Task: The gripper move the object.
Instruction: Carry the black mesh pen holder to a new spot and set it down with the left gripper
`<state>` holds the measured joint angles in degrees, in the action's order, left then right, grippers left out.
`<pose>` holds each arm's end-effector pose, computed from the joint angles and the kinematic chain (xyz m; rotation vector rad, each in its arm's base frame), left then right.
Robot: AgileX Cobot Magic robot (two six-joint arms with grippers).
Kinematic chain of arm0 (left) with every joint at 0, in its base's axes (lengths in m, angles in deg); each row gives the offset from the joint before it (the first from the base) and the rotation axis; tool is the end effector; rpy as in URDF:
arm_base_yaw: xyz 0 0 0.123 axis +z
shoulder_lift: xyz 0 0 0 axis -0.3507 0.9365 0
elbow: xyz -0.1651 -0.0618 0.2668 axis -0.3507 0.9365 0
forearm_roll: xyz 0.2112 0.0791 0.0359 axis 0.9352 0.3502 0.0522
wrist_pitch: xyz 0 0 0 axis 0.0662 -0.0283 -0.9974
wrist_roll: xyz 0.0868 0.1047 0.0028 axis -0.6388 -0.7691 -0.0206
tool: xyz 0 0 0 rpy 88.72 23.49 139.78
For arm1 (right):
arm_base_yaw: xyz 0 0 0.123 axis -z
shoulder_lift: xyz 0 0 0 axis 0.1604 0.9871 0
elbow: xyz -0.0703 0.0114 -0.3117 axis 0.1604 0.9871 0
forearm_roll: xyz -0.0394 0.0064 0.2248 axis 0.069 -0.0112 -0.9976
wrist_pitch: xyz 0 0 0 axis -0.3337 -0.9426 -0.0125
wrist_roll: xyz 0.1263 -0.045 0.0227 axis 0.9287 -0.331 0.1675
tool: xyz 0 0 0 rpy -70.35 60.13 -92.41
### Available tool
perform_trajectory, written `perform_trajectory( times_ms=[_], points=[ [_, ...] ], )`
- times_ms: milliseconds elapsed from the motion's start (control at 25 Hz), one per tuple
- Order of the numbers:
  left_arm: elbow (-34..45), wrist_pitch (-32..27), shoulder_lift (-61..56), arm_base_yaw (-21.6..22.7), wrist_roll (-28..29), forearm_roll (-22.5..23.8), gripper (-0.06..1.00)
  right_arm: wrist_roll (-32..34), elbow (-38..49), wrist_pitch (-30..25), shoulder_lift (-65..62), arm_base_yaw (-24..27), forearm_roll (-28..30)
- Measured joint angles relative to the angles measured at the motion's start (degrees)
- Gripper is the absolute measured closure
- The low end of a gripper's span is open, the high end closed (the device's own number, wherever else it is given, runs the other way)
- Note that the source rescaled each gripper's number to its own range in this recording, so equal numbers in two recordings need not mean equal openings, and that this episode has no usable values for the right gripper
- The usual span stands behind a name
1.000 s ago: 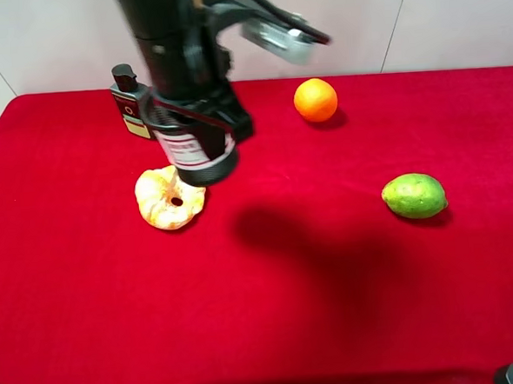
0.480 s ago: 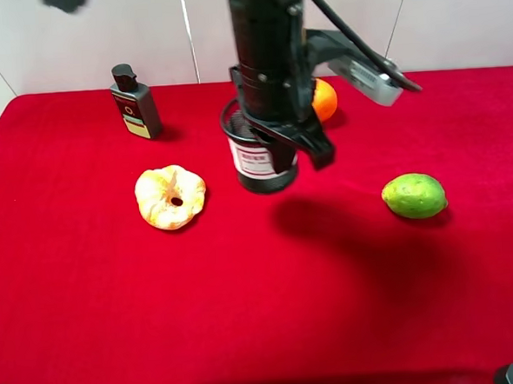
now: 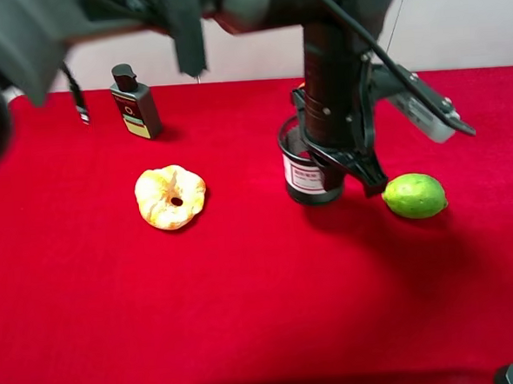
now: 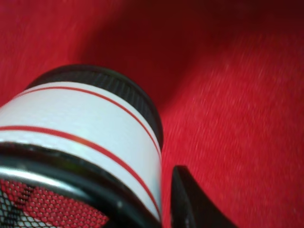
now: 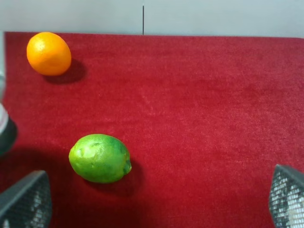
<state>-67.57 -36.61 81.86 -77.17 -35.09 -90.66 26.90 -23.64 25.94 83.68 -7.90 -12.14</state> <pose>0.2661 -0.4180 0.1817 1.7189 2.4037 -0.1931 -0.0189 0.0042 0.2501 -0.0165 1.9961 -0.0016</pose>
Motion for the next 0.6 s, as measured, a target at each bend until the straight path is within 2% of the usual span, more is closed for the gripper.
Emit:
perform_trajectory(
  times_ms=[600],
  points=[
    [-1.1,7.4,5.6,-0.9,-1.5,0.0,0.94,0.0,0.0,0.0,0.0,0.0,0.0]
  ],
)
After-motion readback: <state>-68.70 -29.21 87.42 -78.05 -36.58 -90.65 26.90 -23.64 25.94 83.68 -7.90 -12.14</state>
